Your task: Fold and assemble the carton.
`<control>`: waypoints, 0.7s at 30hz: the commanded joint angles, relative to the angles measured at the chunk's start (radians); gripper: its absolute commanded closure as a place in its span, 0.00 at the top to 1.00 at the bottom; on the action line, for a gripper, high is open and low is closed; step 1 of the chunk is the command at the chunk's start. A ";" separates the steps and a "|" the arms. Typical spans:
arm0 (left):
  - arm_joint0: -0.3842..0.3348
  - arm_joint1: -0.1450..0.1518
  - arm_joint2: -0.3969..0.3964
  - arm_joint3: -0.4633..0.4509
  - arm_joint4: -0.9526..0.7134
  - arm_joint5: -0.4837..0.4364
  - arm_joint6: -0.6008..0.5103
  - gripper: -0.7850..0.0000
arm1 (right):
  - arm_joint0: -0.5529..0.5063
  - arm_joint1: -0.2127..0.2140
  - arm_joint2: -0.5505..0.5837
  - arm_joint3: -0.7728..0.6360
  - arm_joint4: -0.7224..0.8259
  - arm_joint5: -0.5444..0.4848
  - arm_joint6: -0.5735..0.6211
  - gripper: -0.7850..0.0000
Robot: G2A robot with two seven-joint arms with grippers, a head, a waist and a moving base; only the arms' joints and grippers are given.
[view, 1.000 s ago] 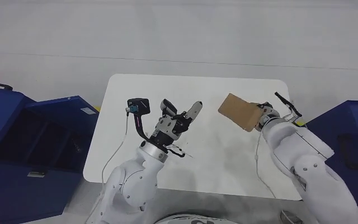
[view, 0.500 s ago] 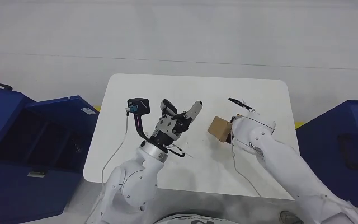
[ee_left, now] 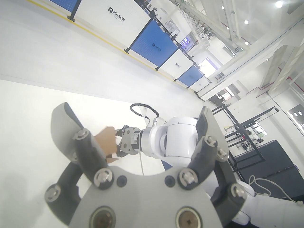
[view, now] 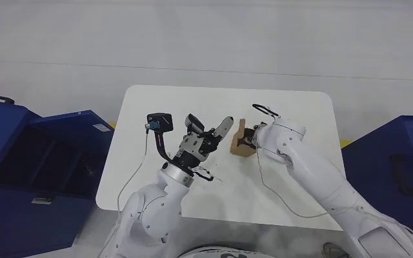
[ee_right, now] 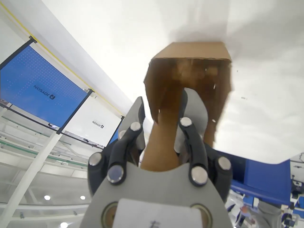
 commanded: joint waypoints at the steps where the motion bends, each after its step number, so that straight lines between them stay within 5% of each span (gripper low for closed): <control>1: 0.000 0.000 0.000 0.000 0.000 0.000 0.000 1.00 | -0.017 0.008 0.055 -0.035 0.048 0.011 0.013 1.00; 8: 0.000 0.000 0.000 0.000 0.000 0.000 0.000 1.00 | -0.174 0.064 0.385 -0.216 0.190 0.119 0.203 1.00; 15: 0.000 0.000 0.000 0.000 0.000 0.000 0.000 1.00 | -0.417 0.101 0.672 -0.244 -0.104 0.216 0.877 1.00; 21: 0.000 0.000 0.000 0.000 0.000 0.000 0.000 1.00 | -0.481 0.109 0.715 -0.076 -0.456 0.042 1.480 1.00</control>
